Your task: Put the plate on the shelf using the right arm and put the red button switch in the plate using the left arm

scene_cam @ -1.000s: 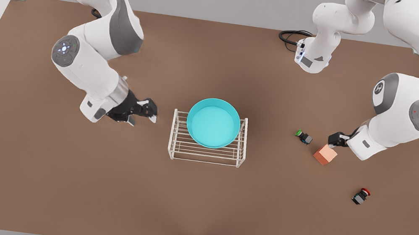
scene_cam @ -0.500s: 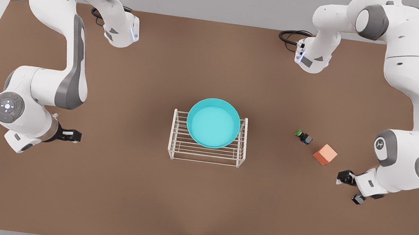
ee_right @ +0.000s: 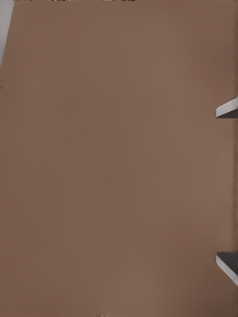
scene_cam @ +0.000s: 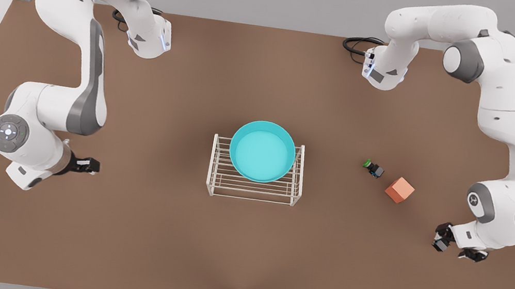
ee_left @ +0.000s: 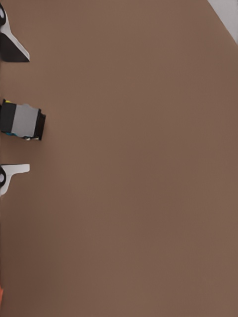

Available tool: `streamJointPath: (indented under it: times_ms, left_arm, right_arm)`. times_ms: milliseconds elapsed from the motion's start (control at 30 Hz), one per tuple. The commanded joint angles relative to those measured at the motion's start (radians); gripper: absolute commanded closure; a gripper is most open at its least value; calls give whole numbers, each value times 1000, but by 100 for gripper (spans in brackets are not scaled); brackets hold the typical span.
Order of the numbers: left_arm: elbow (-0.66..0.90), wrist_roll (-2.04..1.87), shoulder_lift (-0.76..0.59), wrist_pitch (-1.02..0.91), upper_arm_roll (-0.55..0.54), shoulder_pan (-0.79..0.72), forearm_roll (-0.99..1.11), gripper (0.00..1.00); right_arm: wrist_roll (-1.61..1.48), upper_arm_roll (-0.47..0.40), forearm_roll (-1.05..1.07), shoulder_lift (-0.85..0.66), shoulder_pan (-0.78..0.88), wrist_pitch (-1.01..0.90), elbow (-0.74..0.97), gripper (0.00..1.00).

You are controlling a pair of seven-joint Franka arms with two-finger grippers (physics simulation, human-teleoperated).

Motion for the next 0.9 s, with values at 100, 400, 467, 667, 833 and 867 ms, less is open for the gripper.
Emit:
streamJointPath:
  times_ms: [100, 400, 467, 667, 833, 867]
  left_arm:
    - [-28, 295, 11, 126, -3, 12, 0, 0]
    - [-72, 312, 43, 219, -8, 26, -19, 0]
    - [-74, 312, 46, 221, -8, 29, -20, 0]
    - [-72, 314, 74, 245, -9, 30, -40, 5]
    - [-68, 301, 74, 245, -9, 23, -42, 66]
    - [-65, 298, 74, 244, -9, 21, -42, 66]
  right_arm:
    - [-64, 0, 30, -1, -2, 0, 0, 0]
    - [-64, 0, 30, 5, -2, 0, 0, 0]
    - [-64, 0, 30, 5, -2, 0, 0, 0]
    - [-66, 0, 29, 7, -11, 0, 0, 0]
    - [-66, 0, 27, 7, -17, 0, 0, 0]
    - [-66, 0, 27, 7, -17, 0, 0, 0]
